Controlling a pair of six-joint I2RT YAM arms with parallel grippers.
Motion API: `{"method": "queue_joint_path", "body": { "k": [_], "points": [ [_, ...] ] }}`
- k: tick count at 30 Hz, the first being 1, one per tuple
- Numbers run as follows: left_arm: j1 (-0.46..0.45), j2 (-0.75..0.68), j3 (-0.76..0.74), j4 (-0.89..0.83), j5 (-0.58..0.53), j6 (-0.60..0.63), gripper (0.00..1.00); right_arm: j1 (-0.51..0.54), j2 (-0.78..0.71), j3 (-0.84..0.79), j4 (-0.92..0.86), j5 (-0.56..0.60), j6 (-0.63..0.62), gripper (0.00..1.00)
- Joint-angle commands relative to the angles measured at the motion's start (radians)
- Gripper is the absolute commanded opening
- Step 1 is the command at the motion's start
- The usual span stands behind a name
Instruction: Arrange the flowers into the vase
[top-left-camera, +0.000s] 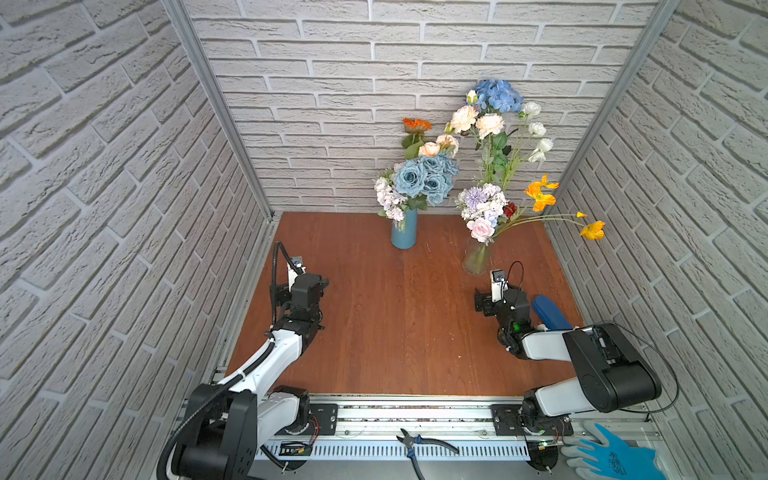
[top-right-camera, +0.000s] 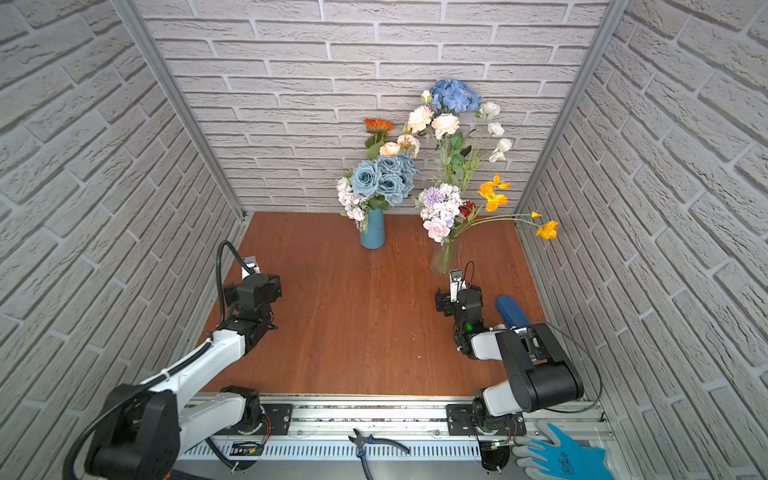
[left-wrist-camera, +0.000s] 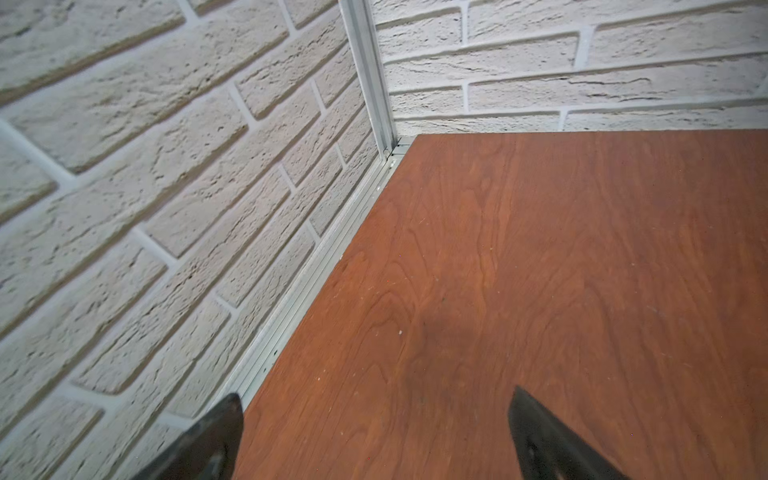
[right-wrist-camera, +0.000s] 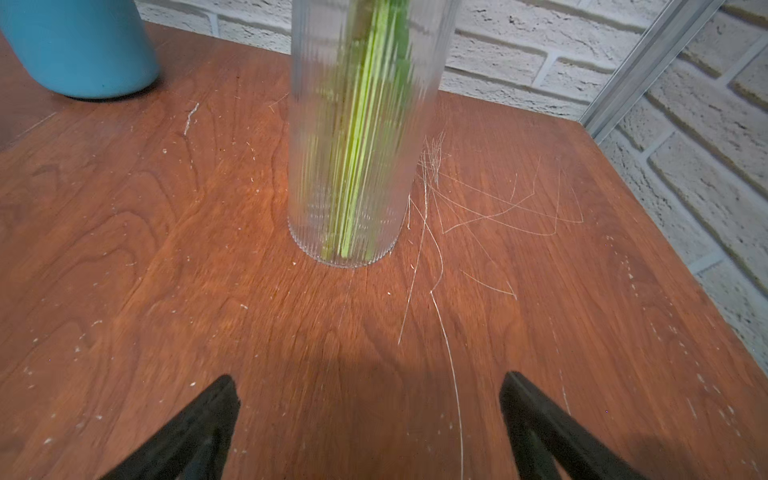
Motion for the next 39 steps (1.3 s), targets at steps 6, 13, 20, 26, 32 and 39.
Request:
{"method": "queue_joint_path", "body": {
  "k": [6,13,20,26,32,39],
  "points": [
    [0.026,0.215,-0.110,0.517,0.136,0.152,0.98,-0.037,-0.005,0.046,0.026,-0.050,0.046,0.99],
    [0.136,0.399,-0.242,0.908,0.369,0.115,0.98,-0.039,-0.005,0.046,0.027,-0.054,0.046,0.99],
    [0.232,0.414,-0.085,0.605,0.572,0.074,0.98,-0.039,-0.003,0.047,0.026,-0.054,0.046,0.99],
    [0.232,0.423,-0.087,0.624,0.569,0.074,0.98,-0.040,-0.005,0.047,0.024,-0.056,0.046,0.99],
    [0.232,0.426,-0.088,0.628,0.570,0.075,0.98,-0.040,-0.002,0.051,0.020,-0.058,0.047,0.99],
    [0.232,0.426,-0.087,0.628,0.570,0.075,0.98,-0.044,-0.007,0.050,0.018,-0.063,0.048,0.99]
  ]
}}
